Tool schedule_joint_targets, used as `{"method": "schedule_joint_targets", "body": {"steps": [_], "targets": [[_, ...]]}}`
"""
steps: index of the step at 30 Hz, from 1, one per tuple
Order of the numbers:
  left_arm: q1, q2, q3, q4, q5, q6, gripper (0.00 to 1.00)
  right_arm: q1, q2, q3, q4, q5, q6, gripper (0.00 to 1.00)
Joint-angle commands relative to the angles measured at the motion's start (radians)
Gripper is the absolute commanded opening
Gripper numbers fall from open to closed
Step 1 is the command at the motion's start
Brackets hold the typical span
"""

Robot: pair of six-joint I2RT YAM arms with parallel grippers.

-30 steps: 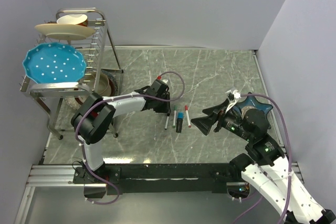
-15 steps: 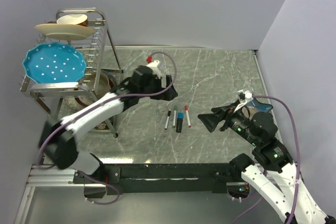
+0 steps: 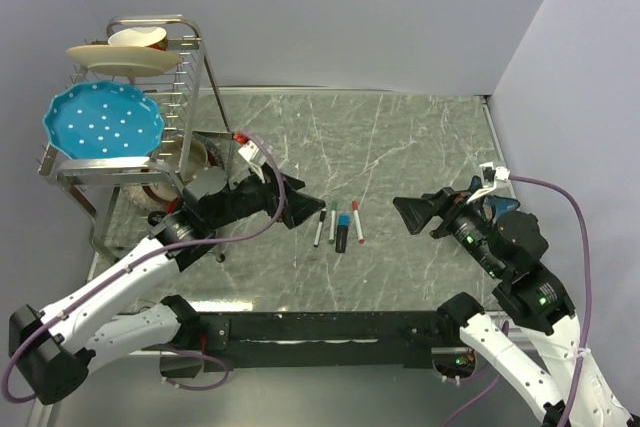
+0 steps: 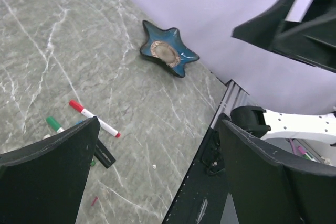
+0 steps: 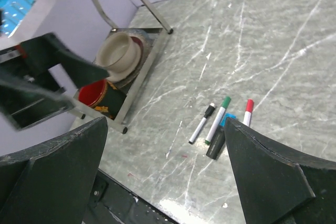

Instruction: Insert the pens into the pen caps

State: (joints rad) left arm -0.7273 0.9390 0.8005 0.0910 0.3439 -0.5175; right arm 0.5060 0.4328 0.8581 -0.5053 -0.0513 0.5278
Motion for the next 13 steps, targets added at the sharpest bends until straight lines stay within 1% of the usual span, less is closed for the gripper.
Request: {"method": "schedule_joint_targets", "body": {"steps": [1, 5, 13], "targets": [[-0.003, -0.063, -0.015, 0.093, 0.040, -0.009, 0.99, -0.003, 0.020, 0.009, 0.025, 0.030, 0.032, 1.00], [-0.004, -0.089, -0.017, 0.082, 0.037, -0.003, 0.99, -0.004, 0.020, 0.002, 0.042, 0.028, 0.035, 1.00], [-0.004, -0.131, -0.034, 0.073, 0.018, -0.004, 0.99, -0.003, 0.027, 0.025, 0.011, 0.047, 0.014, 1.00]]}}
